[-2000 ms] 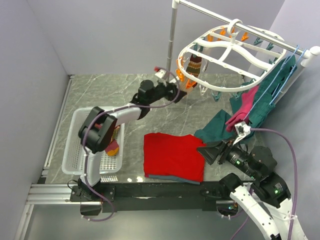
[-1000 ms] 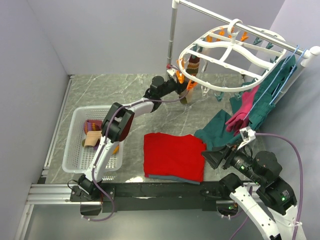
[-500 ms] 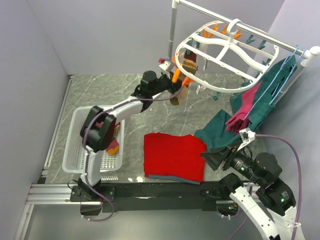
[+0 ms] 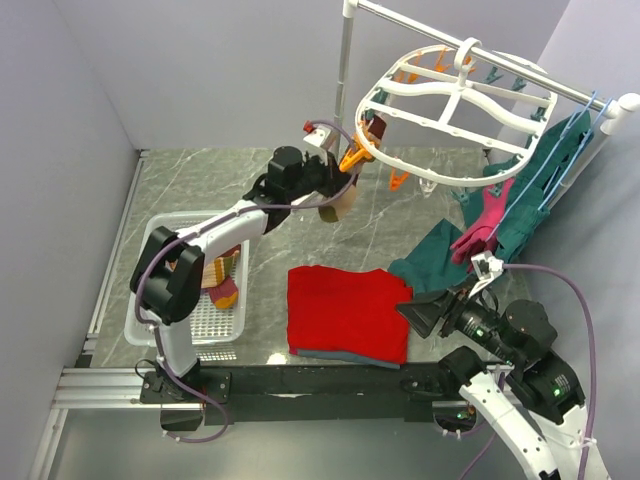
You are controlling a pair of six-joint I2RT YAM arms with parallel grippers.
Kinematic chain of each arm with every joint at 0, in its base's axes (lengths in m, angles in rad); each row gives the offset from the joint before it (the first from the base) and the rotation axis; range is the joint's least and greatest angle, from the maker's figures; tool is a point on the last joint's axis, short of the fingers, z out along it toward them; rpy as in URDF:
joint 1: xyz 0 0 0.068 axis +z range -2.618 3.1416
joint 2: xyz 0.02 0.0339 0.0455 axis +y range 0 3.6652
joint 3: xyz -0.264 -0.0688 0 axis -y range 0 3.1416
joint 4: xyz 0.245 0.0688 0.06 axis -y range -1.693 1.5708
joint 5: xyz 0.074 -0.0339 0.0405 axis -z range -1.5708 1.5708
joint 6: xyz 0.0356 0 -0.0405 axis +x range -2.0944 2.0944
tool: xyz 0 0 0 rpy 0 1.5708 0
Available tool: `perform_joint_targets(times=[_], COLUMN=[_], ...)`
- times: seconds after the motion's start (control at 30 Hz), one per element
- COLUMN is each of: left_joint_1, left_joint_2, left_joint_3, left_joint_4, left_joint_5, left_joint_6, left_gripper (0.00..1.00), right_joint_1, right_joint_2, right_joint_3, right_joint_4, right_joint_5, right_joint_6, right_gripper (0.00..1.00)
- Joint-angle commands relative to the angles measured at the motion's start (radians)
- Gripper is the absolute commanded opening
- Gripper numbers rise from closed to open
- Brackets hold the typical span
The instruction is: Remove the socks clipped to the hanger
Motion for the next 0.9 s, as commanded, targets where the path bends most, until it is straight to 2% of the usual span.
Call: perform_joint_targets(times=[0.0, 0.17, 0.33, 0.43, 0.6, 0.7, 0.87], left_joint_1=[-0.001, 0.002, -0.004, -0.016, -0.042, -0.085, -0.099], left_joint_2=[-0.116, -0.176, -0.222, -0.252, -0.306, -0.332, -0.297], left_joint_3=[-0.07, -0.172, -0.195, -0.199, -0.181, -0.184, -0.138], left_joint_4=[-0.036, 0.021, -0.005, -0.042, -0.167, -0.183, -0.166], left_joint_5=[-0.089, -0.022, 0.073, 0.043, -0.156, -0.264, -0.252], left_joint_6=[-0.004, -0.083, -0.142, -0.148, -0.16, -0.148, -0.128], left_gripper=[0.01, 0.01, 0.07, 0.09, 0.03, 0.07, 0.11], right_joint_1=[0.003, 0.003, 0.003, 0.003, 0.004, 0.003, 0.004], right_joint_2=[0.028, 0.036, 0.047, 0.047, 0.054, 0.048, 0.05], right_joint_3=[-0.004, -0.012, -0.007, -0.006, -0.004, -0.012, -0.009], right_joint_4=[0.066, 0.085, 0.086, 0.089, 0.091, 0.099, 0.093], right_joint_5=[-0.018, -0.027, -0.027, -0.024, -0.029, -0.03, -0.038], right_joint_6=[-0.008, -0.005, -0.005, -0.005, -0.002, 0.006, 0.012], right_gripper=[0.87, 0.87, 0.87, 0.87, 0.87, 0.87, 0.87])
